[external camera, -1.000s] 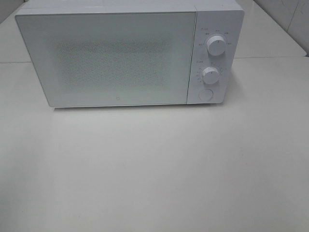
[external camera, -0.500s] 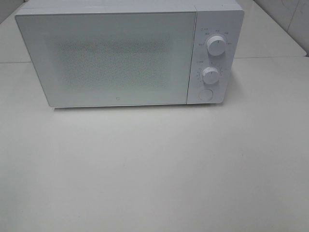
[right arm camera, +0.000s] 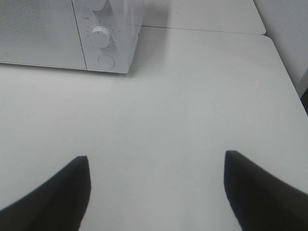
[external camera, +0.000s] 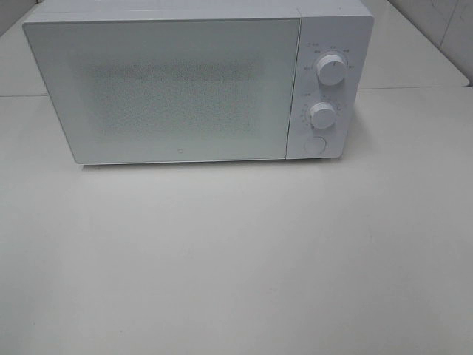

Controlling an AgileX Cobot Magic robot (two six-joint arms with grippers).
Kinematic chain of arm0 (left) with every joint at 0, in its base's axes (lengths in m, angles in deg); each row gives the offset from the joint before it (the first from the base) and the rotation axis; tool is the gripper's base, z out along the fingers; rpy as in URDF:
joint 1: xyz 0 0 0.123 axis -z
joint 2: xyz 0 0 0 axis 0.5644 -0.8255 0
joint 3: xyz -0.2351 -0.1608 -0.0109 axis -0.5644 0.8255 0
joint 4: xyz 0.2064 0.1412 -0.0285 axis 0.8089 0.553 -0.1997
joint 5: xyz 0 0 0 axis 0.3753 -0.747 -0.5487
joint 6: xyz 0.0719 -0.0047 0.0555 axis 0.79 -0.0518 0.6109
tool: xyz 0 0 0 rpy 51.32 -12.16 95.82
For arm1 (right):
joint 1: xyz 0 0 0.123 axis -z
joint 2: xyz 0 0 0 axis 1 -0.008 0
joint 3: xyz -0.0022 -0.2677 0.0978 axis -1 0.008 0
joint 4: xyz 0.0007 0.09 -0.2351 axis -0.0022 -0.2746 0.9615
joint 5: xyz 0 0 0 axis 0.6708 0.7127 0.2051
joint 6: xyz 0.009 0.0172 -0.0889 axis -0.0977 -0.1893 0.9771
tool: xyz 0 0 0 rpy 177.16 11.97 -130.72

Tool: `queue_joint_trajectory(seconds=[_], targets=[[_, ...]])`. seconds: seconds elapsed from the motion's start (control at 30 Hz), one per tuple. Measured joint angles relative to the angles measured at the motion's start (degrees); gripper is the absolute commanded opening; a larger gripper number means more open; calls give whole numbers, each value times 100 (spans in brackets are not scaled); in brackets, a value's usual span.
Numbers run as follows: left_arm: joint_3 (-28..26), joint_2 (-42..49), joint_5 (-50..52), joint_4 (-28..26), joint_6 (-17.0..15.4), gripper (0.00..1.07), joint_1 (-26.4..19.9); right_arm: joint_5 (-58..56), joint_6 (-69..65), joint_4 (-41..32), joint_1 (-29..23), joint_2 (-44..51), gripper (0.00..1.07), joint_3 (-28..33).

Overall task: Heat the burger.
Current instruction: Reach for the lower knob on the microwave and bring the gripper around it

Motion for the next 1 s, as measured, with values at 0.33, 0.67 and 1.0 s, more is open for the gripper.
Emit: queue_joint_trajectory(seconds=[0.33, 0.67, 1.0], targets=[[6, 0, 74, 0, 6, 0, 0, 0, 0, 0, 0, 0, 70, 0], [6, 0, 80, 0, 6, 0, 0, 0, 0, 0, 0, 0, 70, 0], [6, 0, 86, 0, 6, 0, 0, 0, 0, 0, 0, 0, 70, 0]])
